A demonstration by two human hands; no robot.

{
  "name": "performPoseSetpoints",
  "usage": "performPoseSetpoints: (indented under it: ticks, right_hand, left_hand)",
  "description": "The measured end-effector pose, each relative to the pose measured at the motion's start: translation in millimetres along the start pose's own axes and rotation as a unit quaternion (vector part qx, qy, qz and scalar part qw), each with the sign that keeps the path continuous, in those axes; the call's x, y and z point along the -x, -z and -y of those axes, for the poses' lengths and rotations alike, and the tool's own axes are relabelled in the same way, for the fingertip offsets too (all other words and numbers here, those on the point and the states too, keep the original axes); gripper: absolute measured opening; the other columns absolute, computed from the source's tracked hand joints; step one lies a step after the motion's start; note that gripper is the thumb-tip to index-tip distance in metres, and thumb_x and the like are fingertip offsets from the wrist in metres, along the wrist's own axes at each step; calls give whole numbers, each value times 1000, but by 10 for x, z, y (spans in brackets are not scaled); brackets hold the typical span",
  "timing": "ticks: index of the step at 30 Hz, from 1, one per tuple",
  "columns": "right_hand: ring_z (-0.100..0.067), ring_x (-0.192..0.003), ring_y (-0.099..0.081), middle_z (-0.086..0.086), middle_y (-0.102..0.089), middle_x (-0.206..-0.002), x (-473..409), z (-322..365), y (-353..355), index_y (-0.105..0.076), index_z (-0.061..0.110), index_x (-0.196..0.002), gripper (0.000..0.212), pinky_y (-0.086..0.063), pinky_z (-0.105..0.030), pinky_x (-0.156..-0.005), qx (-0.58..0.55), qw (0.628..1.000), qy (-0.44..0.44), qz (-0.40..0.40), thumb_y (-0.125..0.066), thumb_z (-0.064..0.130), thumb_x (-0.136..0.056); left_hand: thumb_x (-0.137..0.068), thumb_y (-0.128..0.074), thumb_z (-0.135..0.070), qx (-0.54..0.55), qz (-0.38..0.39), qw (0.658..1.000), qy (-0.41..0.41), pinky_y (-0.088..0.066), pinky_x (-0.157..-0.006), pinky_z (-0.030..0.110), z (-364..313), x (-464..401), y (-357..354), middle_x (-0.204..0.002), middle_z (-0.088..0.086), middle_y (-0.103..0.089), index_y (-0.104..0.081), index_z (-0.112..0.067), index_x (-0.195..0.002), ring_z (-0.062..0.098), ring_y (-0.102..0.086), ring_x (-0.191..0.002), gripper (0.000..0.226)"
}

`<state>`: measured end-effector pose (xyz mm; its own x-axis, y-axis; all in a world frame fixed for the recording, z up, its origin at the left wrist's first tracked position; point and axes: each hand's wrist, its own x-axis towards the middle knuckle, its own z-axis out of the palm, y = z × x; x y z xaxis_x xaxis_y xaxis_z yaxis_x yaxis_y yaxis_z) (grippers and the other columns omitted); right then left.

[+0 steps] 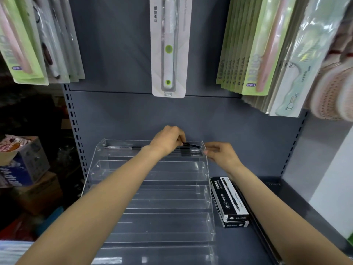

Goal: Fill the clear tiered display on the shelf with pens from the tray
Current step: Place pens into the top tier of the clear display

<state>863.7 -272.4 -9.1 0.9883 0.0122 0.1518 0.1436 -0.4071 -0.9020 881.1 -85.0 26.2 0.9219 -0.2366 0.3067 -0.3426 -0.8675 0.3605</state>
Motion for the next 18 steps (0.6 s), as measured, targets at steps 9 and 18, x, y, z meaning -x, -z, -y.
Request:
performPoseSetpoints:
  ticks: [9, 18]
  right_hand:
    - [-20, -109, -61, -8, -66, -111, 34, -50, 3, -61, 8, -118, 31, -46, -39, -103, -18, 1000, 2, -2, -63, 8, -87]
    - [-22, -107, -62, -9, -68, -109, 70, -33, -39, -64, 10, -115, 29, -46, -34, -101, -6, 1000, -4, -17, -64, 10, -87]
  left_hand:
    - [-85, -63, -14, -131, -20, 991, -19, -49, -76, 31, -49, -14, -58, -105, 2, -69, -71, -22, -98, 25, -63, -98, 17]
    - [-86, -63, -14, -73, -22, 997, -13, -47, -75, 26, 8, 5, -57, -101, 0, -70, -71, -21, -97, 19, -60, -98, 16]
